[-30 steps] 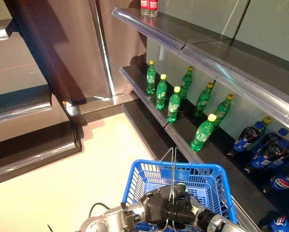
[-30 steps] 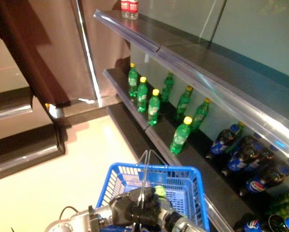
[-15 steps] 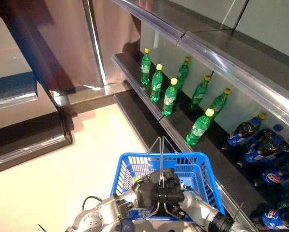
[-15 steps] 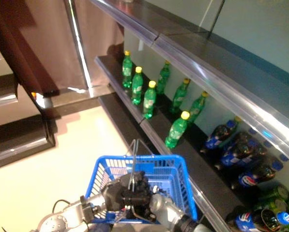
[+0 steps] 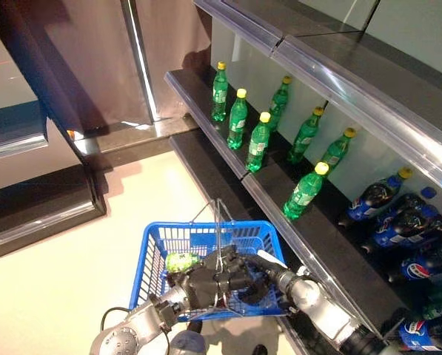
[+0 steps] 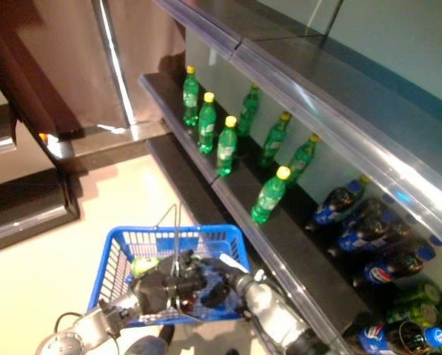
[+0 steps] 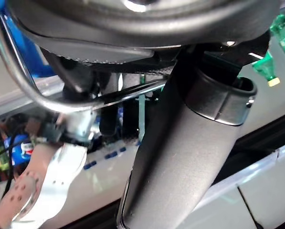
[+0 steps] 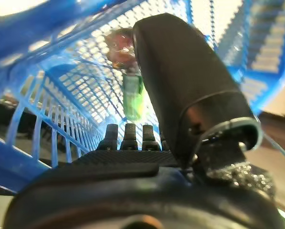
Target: Pick up the drink and place into the basket.
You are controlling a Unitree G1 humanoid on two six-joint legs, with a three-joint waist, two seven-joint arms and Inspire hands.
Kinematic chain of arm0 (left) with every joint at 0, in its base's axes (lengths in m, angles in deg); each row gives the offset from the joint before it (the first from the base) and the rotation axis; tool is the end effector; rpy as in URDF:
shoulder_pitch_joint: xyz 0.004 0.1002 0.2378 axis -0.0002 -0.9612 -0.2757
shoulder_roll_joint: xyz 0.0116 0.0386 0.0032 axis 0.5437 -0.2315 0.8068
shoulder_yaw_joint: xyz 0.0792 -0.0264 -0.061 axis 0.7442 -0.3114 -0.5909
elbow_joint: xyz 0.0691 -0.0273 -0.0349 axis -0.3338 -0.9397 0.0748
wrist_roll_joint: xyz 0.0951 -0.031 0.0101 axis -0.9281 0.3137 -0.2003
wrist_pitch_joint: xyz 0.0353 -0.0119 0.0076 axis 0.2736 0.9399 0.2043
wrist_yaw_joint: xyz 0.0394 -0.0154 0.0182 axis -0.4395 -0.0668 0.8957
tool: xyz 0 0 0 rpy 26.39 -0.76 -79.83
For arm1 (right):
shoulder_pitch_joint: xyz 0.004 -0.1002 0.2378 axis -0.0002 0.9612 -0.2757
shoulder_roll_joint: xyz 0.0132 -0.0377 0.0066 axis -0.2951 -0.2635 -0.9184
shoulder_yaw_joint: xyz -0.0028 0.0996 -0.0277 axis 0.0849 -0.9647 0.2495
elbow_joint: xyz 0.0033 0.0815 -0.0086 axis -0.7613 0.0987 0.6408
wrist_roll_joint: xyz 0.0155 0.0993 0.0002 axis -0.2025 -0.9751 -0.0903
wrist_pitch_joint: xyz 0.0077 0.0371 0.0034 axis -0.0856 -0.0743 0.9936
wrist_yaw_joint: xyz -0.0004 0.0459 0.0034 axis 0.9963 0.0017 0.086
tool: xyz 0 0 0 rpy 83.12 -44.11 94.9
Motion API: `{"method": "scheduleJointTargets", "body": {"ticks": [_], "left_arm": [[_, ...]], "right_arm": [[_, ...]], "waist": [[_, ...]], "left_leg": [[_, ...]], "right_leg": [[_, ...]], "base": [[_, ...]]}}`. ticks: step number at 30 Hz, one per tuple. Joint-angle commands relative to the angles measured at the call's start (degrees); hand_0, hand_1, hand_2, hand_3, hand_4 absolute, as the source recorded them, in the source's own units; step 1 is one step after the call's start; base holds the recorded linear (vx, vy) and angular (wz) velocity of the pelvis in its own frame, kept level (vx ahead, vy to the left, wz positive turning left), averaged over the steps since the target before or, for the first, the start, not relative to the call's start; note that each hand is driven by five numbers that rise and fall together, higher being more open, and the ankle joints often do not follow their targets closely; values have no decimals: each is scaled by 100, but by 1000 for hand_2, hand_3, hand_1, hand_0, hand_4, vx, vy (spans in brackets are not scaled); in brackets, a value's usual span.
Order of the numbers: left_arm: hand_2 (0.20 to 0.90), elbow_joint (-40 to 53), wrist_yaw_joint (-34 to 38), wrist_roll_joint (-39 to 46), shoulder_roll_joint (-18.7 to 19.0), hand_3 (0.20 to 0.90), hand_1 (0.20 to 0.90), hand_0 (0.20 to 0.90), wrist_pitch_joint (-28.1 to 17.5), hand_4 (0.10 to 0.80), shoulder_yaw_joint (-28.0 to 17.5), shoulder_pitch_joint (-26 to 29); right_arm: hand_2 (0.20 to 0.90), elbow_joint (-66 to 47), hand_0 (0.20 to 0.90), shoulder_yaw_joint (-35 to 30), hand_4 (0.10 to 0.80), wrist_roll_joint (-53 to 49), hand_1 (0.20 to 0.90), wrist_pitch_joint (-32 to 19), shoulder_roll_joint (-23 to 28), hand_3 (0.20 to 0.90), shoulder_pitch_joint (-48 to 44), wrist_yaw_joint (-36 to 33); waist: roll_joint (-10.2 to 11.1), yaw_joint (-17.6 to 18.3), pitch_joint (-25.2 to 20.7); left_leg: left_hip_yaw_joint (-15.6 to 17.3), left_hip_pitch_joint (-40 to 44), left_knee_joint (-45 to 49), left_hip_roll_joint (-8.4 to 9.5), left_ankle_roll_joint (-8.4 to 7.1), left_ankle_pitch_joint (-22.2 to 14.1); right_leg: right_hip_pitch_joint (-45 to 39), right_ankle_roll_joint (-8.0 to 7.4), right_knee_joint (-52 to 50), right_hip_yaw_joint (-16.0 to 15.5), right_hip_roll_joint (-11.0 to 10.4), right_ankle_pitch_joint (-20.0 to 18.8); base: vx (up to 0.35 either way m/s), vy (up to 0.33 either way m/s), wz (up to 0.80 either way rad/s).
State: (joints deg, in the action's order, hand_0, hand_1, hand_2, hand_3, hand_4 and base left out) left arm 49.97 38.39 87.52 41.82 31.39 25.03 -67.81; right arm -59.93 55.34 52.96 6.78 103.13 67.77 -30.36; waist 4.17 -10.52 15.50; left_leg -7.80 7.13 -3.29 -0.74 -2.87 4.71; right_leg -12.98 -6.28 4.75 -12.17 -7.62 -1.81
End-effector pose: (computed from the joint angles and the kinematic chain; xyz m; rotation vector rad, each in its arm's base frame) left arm 0.1456 0.1747 0.0196 -0.8521 0.5071 -0.7043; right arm 0.1918 -0.1400 0.0084 -0.6304 0.4431 0.6165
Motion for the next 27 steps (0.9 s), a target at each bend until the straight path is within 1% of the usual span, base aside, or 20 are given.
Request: {"method": "scheduleJointTargets", "body": {"ticks": [1,3,7,10,11,15,19,22,27], "left_arm": [[300,2107,-1401,977,-1021,200,300,300,-650,100,-58,539],[300,2104,-1419,978,-1018,200,300,300,-655,100,-86,483],[300,2073,-1399,952,-1050,200,300,300,-725,100,-81,350],[300,2039,-1392,966,-1071,200,300,300,-763,100,-87,275],[300,2013,-1394,987,-1099,200,300,300,-792,100,-89,229],[300,1995,-1535,972,-1122,200,300,300,-907,100,-138,123],[300,2049,-1529,995,-1109,200,300,300,-1039,100,-192,18],[300,2076,-1428,1106,-1097,200,300,300,-1105,100,-207,8],[300,2052,-1386,1025,-1146,200,300,300,-1270,100,-168,50]], "right_arm": [[900,-704,900,-162,800,-230,900,-785,432,900,-24,-253],[900,-789,900,-287,800,-318,900,-970,471,900,67,-307],[900,-1149,900,-602,800,-844,900,-1476,421,900,275,-380],[900,-1360,900,-763,800,-1255,900,-1892,338,900,387,-483],[900,-1498,900,-914,800,-1403,900,-2172,239,900,467,-594],[900,-1727,900,-1193,800,-1196,900,-2541,128,900,650,-932],[900,-1994,900,-1470,800,-872,900,-2789,183,900,813,-1256],[900,-2169,900,-1676,800,-1001,900,-3026,245,900,836,-1528],[900,-2102,900,-1796,800,-1002,900,-3385,151,900,808,-2092]], "waist": [[-181,138,-814],[-187,161,-829],[-214,251,-878],[-236,293,-885],[-252,328,-896],[-303,406,-910],[-353,492,-916],[-379,543,-920],[-451,606,-890]], "left_leg": [[138,96,175,225,522,-287],[149,117,180,225,524,-295],[196,179,193,204,516,-317],[224,195,232,193,508,-330],[244,203,262,190,503,-347],[288,190,309,186,496,-377],[348,180,316,172,486,-378],[384,160,337,165,475,-379],[454,100,394,143,452,-374]], "right_leg": [[254,288,-618,104,244,116],[233,291,-616,115,245,123],[203,292,-640,127,238,149],[187,293,-659,134,227,165],[182,296,-681,137,223,183],[207,301,-714,162,221,217],[242,304,-728,191,228,236],[270,305,-736,209,227,244],[329,332,-757,236,218,255]], "base": [[55,-1,-1],[48,-2,0],[53,2,-1],[40,11,-6],[33,9,-9],[12,9,-6],[-5,5,-6],[-8,-4,-12],[-16,3,-5]]}}
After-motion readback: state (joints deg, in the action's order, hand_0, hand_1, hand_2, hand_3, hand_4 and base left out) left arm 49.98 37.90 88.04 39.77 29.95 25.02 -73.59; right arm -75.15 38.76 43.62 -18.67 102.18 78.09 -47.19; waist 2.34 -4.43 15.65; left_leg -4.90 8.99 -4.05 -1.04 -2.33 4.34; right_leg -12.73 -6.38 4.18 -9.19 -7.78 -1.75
